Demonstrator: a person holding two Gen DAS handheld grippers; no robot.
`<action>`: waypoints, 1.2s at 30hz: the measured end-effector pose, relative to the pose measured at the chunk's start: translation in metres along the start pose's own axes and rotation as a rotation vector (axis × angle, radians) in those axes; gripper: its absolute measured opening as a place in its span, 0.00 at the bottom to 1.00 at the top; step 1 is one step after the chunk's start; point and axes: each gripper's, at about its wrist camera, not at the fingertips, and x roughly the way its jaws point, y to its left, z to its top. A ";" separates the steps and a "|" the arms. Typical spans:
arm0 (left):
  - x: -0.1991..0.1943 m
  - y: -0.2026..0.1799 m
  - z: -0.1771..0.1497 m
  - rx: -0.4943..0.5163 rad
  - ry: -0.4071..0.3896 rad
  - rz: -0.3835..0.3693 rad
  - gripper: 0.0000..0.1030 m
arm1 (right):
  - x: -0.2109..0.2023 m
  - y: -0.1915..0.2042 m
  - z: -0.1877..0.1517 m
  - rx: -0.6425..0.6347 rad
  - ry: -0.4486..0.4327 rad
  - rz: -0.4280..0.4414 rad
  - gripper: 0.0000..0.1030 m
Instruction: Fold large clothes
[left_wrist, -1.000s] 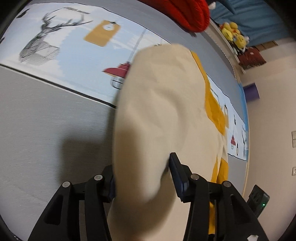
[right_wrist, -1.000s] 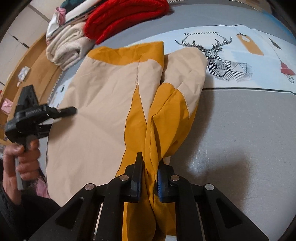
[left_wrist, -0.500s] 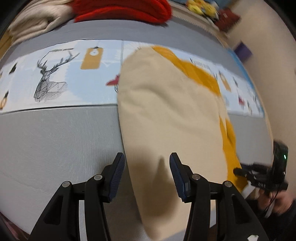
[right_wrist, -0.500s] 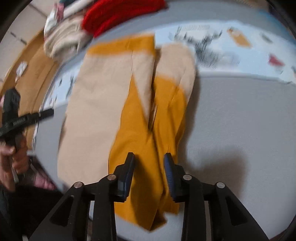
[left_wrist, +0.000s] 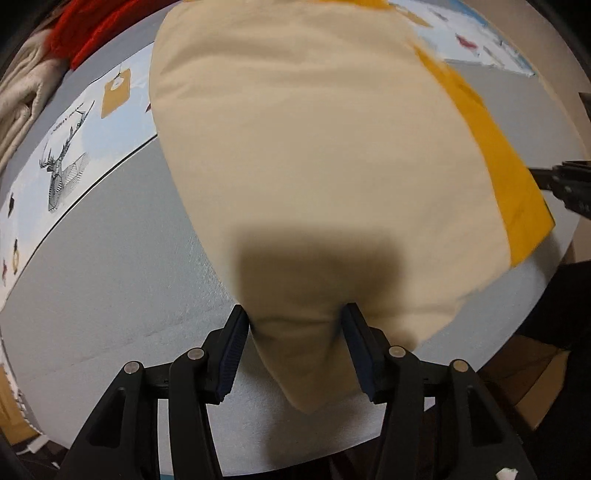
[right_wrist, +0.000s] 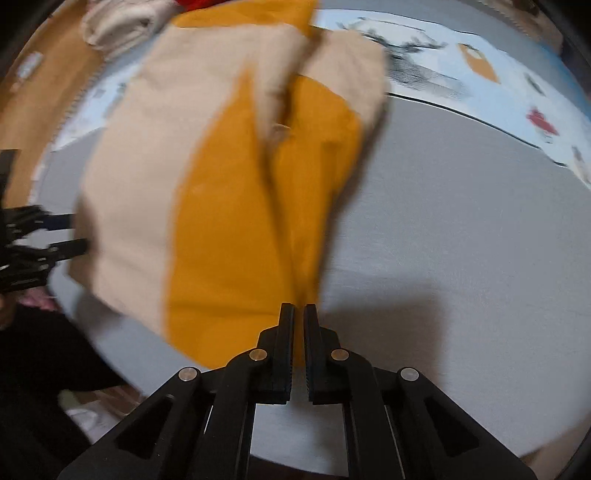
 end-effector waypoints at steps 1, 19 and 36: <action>-0.005 0.004 0.000 -0.017 -0.018 -0.021 0.50 | -0.011 -0.005 0.006 0.024 -0.057 0.017 0.06; -0.026 0.019 0.060 -0.129 -0.209 0.022 0.48 | 0.013 -0.003 0.175 0.212 -0.320 0.184 0.56; -0.010 0.089 0.177 -0.293 -0.419 -0.009 0.26 | 0.049 -0.018 0.207 0.331 -0.315 0.189 0.02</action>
